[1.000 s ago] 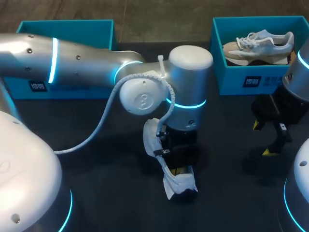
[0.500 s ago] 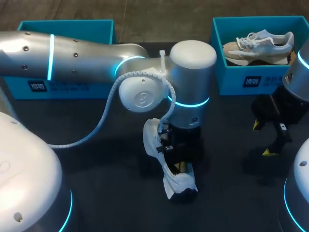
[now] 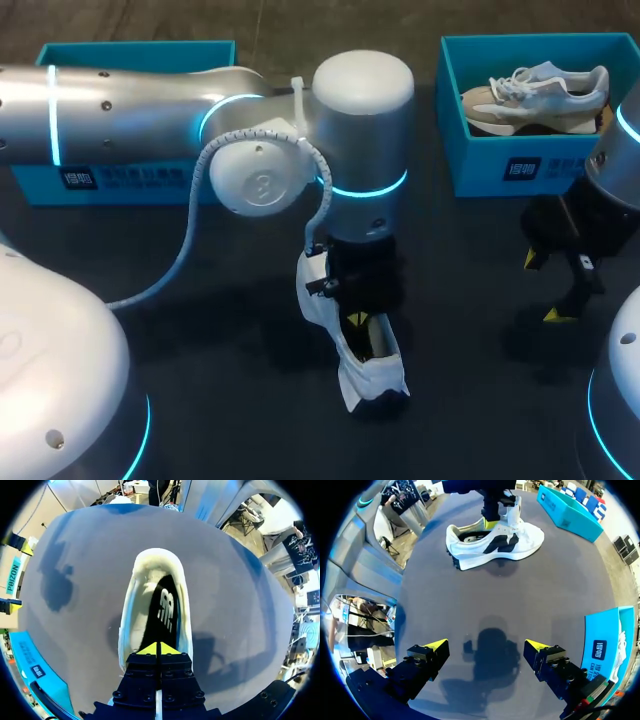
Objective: Take the shoe out of the shoebox, open the shoe tongue, remove and reinsert the insole, then place the shoe into the shoebox
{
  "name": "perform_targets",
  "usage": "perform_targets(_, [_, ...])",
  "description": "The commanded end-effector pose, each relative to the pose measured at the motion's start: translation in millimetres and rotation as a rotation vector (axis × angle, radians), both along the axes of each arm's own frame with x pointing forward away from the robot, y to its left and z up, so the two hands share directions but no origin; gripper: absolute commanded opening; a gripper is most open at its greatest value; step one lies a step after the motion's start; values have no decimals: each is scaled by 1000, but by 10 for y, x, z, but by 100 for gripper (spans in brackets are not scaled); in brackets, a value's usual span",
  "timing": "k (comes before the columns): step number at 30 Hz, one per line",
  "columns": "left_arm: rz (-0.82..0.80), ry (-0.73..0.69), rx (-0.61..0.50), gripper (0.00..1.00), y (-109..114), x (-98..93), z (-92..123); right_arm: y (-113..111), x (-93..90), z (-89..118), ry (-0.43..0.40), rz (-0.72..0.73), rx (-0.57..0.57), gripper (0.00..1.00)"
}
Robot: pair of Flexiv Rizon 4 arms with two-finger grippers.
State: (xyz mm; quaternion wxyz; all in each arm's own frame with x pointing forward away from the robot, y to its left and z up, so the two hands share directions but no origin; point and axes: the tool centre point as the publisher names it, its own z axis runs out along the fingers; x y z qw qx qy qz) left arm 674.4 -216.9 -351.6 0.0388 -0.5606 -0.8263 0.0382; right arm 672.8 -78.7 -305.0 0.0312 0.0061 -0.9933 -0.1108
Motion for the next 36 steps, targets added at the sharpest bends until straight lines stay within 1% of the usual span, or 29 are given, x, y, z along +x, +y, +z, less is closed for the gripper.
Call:
perform_targets(1, [-9,2,-3,0,-34,32,-29,2,-9,-2,-2,-1,-2,100])
perform_targets(3, [-16,6,-1,0,-62,66,-46,2,-9,-2,-2,-1,-2,100])
perform_targets(5, [-18,8,-2,20,-73,87,-55,2,-9,-2,-2,-1,-2,100])
perform_targets(6, [-15,11,-4,62,-77,91,-59,2,-9,-2,-2,-1,-2,100])
perform_targets(7, [-15,13,-5,91,-82,74,-61,2,-9,-2,-2,-1,-2,100])
perform_targets(9, [-18,16,-2,100,-85,49,-60,2,-9,-2,-2,-1,-2,100])
perform_targets(14, [-22,14,7,100,-55,28,-18,2,-9,-2,-2,-1,-2,100])
perform_targets(19, [-22,9,6,100,21,4,50,2,-9,-2,-2,-1,-2,100])
perform_targets(22, [-25,5,10,100,55,13,56,2,-9,-2,-2,-1,-2,100])
perform_targets(30, [-10,4,5,100,97,154,13,2,-9,-2,-2,-1,-2,100])
perform_targets(36, [6,-15,-12,100,135,283,107,2,-9,-2,-2,-1,-2,100])
